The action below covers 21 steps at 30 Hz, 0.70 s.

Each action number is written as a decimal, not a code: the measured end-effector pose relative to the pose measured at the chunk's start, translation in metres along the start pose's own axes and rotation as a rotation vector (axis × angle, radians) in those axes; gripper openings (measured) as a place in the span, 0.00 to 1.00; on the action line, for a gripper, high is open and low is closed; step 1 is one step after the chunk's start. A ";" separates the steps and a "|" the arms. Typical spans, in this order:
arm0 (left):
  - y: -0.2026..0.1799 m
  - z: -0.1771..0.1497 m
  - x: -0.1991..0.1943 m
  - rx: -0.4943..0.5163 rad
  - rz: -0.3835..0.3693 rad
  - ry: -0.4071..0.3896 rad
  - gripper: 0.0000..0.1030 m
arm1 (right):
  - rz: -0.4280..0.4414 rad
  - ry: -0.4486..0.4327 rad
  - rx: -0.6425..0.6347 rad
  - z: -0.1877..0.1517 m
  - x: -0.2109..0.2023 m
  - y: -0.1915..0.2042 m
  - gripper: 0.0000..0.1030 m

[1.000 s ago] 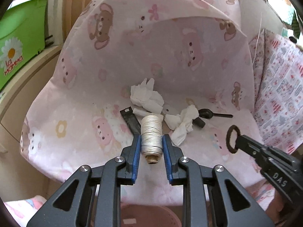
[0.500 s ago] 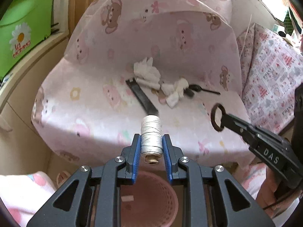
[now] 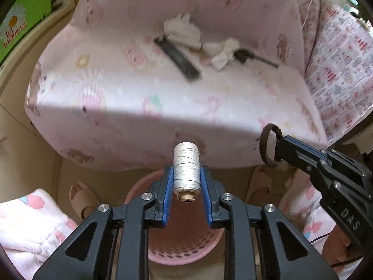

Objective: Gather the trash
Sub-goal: 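Carry the spool and hair tie down over the pink basket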

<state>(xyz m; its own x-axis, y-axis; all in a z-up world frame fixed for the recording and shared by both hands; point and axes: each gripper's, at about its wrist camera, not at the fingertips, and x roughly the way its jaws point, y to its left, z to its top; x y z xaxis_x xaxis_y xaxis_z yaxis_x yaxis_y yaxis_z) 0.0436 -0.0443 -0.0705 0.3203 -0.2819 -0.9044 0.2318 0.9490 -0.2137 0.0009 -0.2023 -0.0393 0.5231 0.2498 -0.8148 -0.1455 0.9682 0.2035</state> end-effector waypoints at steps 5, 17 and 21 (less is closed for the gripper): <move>0.008 -0.008 0.023 -0.039 0.051 0.075 0.21 | 0.003 0.084 0.002 -0.012 0.024 0.002 0.04; 0.020 -0.025 0.093 -0.045 0.116 0.284 0.21 | -0.120 0.285 -0.079 -0.052 0.093 0.007 0.04; 0.023 -0.033 0.110 -0.051 0.111 0.350 0.21 | -0.190 0.376 -0.140 -0.068 0.123 0.012 0.04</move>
<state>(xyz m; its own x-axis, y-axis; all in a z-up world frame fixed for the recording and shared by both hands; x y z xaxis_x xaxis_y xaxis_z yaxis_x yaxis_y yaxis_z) 0.0543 -0.0492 -0.1873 0.0055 -0.1201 -0.9927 0.1642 0.9794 -0.1175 0.0061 -0.1611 -0.1739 0.2135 0.0204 -0.9767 -0.2023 0.9790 -0.0238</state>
